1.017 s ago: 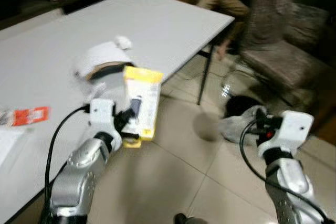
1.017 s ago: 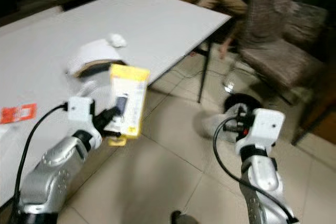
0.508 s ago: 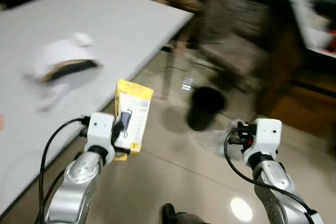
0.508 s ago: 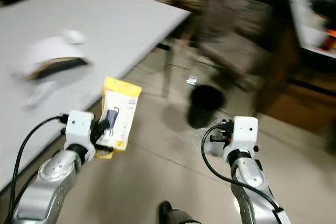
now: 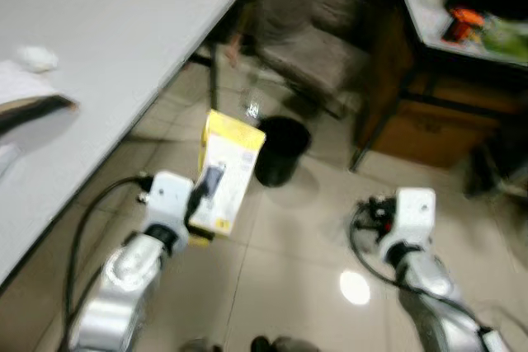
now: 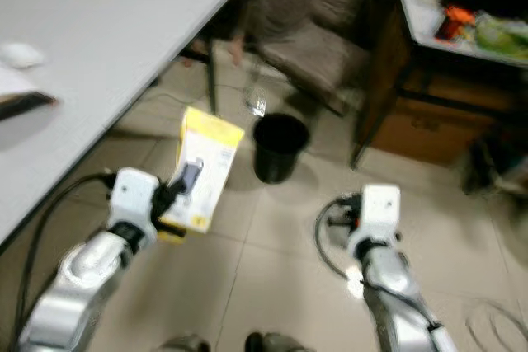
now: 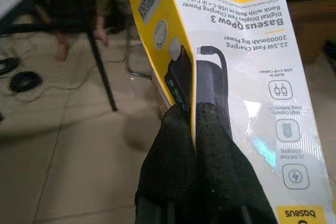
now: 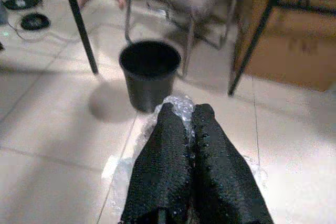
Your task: Picking trash to rubbish bin
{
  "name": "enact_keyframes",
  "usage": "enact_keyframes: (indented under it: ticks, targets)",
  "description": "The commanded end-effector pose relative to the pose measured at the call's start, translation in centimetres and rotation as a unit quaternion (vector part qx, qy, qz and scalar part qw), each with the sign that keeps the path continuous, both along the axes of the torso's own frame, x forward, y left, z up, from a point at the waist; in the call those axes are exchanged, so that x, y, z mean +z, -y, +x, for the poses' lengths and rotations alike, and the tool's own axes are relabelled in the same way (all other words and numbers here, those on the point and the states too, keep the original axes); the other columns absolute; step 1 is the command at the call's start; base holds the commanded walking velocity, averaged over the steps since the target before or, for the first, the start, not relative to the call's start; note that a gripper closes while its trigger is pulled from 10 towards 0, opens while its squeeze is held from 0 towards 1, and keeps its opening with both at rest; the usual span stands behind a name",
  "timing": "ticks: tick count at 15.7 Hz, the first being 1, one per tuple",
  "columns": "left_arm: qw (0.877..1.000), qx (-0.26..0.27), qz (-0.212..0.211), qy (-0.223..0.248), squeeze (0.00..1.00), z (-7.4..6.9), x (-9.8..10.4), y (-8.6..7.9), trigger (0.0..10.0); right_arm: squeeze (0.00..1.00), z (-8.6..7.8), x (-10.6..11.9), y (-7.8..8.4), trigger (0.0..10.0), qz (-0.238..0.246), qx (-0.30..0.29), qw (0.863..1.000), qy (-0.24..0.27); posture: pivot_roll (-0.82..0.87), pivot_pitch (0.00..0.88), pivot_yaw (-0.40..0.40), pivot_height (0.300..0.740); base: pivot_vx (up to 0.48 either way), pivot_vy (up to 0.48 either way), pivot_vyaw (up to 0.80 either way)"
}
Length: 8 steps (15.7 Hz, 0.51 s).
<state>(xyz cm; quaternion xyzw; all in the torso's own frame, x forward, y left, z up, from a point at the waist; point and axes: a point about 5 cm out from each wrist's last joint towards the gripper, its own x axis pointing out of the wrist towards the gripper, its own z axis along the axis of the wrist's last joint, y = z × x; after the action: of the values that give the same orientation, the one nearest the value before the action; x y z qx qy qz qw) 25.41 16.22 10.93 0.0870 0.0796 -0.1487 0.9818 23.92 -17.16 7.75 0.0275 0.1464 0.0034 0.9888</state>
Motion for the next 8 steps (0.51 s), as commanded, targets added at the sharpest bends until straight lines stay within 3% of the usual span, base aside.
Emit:
enact_keyframes:
  ticks: [1,4,8]
  targets:
    - [1.000,-0.024,-0.014,0.010,0.00,0.0,0.4,1.0,10.0,0.00,-0.3,0.2,0.7,10.0,-0.007,-0.006,1.000,-0.003,-0.06,0.157,-0.072,0.740,0.000,0.000,-0.80]
    - [0.999,-0.022,-0.026,0.021,0.00,0.5,0.9,1.0,10.0,0.00,-0.3,0.5,0.5,10.0,-0.012,0.016,1.000,0.003,-0.08,0.159,-0.065,0.740,0.305,0.000,0.00]
    - [1.000,-0.018,-0.024,-0.002,0.00,0.3,-0.2,1.0,10.0,0.00,-0.4,0.1,0.0,10.0,-0.027,0.046,0.999,-0.014,-0.09,0.158,-0.061,0.740,0.376,0.000,0.00]
